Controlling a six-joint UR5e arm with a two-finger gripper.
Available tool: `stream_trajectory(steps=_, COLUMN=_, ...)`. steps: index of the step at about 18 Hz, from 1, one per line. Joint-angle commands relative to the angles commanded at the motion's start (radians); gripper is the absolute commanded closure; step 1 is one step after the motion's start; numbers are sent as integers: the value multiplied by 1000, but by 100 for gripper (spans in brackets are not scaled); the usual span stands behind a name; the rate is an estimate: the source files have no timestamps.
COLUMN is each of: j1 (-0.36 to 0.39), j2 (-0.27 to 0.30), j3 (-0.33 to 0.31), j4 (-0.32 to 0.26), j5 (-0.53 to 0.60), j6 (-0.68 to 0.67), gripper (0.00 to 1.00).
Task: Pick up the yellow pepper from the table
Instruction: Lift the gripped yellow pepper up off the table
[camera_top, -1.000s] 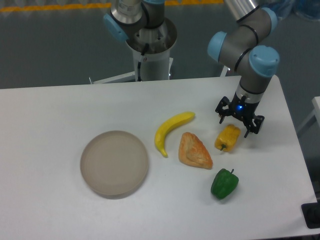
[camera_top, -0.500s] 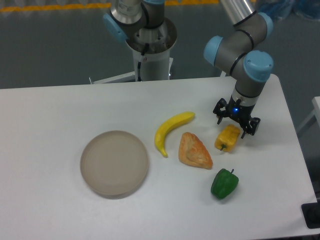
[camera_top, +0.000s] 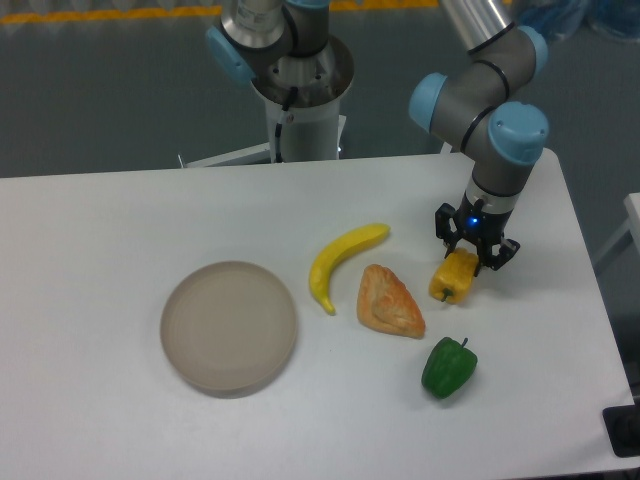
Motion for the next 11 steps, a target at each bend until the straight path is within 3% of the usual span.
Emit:
stream_trajectory(steps=4, j1=-2, j2=9, j3=29, j4=-3, j5=5, j6=-3, gripper=71)
stream_trajectory(steps=9, j1=-31, j2=32, j3=130, j4=-24, j5=29, j6=-15, gripper=71)
stream_trajectory(steps=11, j1=-38, j2=37, j3=170, j4=-58, j5=31, j6=-18, gripper=71)
